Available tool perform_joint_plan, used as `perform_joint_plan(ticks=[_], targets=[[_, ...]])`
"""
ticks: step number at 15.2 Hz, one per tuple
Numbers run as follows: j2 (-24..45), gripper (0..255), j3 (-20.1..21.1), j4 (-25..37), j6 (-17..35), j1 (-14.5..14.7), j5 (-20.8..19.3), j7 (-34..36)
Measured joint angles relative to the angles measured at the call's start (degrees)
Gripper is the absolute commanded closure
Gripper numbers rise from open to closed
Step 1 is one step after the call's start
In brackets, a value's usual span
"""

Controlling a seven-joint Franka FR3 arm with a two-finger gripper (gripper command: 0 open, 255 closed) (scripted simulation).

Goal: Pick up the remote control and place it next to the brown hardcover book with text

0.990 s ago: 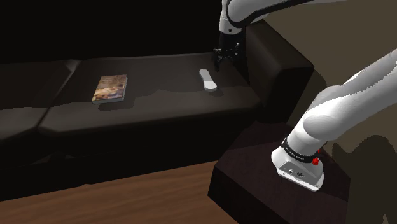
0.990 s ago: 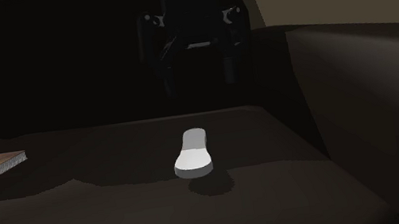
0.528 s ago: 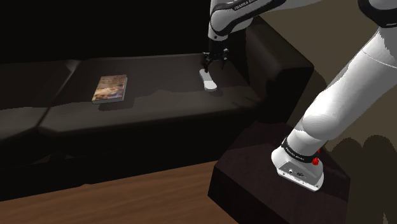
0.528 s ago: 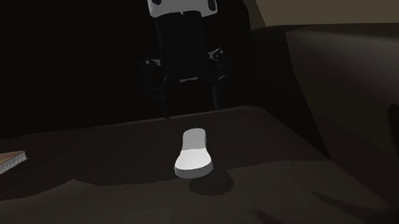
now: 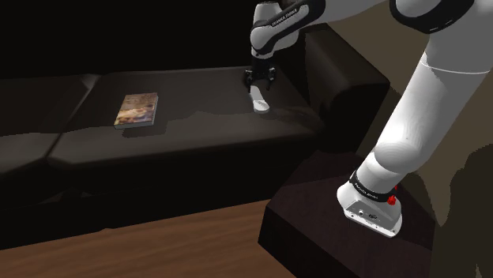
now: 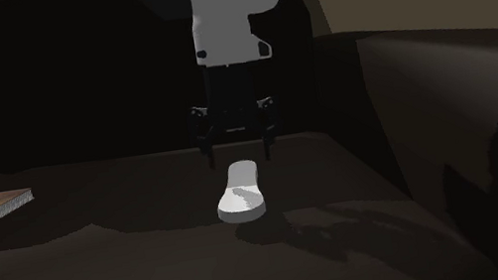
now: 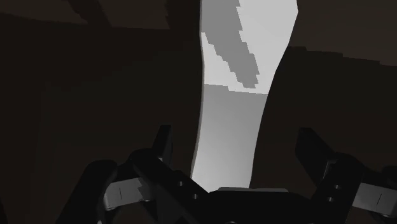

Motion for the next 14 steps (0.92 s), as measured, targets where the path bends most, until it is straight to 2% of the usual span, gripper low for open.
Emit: perform_joint_plan(ticks=[6, 12, 13, 14], targets=[[2.8, 0, 0.0, -1.3, 4.2, 0.0, 0.2, 0.1], [3.3, 0, 0.0, -1.3, 4.6, 0.0, 0.2, 0.0], [3.3, 255, 0.0, -1.3, 4.6, 0.0, 0.2, 0.0], [3.3, 255, 0.0, -1.3, 4.6, 0.0, 0.2, 0.0]])
